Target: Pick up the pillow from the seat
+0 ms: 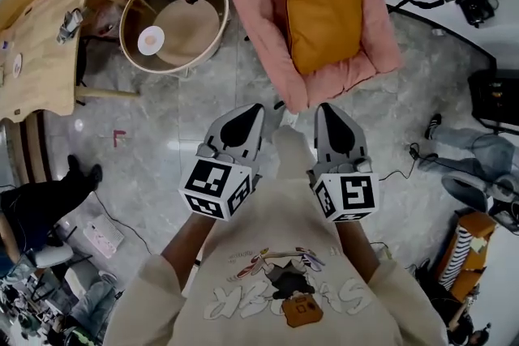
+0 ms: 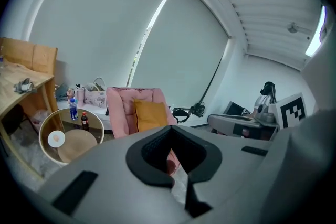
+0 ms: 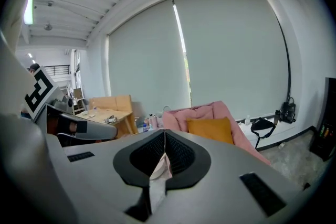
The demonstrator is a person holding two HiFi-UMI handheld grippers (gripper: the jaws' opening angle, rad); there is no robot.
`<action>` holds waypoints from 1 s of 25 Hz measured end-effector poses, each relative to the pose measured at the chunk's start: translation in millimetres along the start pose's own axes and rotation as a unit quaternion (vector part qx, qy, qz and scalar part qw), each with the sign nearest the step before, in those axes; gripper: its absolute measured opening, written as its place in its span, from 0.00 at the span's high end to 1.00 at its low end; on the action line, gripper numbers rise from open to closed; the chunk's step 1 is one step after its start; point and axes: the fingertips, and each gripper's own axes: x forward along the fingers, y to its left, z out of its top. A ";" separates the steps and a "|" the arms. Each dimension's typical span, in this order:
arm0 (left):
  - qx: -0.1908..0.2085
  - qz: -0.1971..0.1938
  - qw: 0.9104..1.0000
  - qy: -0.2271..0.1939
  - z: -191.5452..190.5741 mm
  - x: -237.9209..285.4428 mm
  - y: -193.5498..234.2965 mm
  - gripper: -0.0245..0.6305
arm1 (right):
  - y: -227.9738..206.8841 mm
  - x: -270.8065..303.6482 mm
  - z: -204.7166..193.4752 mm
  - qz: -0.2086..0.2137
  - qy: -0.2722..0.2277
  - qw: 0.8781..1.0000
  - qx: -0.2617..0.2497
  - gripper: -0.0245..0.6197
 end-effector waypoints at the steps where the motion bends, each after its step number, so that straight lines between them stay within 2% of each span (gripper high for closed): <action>1: -0.001 0.002 1.000 0.006 2.3 14.1 -1.8 0.96 | -12.4 7.8 1.5 0.003 0.003 1.000 0.003 0.93; 6: -0.006 0.018 0.999 0.034 12.0 66.3 -7.1 0.96 | -59.7 36.0 8.3 0.018 0.017 1.000 0.016 0.93; 14: 0.002 0.047 0.998 0.040 37.4 140.1 -21.2 0.96 | -120.3 74.0 28.7 0.070 0.007 0.997 0.020 0.93; 21: 0.000 0.055 0.997 0.048 43.3 153.0 -15.5 0.96 | -135.0 90.7 30.9 0.087 0.013 0.996 0.029 0.93; 25: -0.007 0.040 0.998 0.054 42.2 165.9 -6.3 0.95 | -138.9 95.3 20.9 0.078 0.031 0.996 0.031 0.93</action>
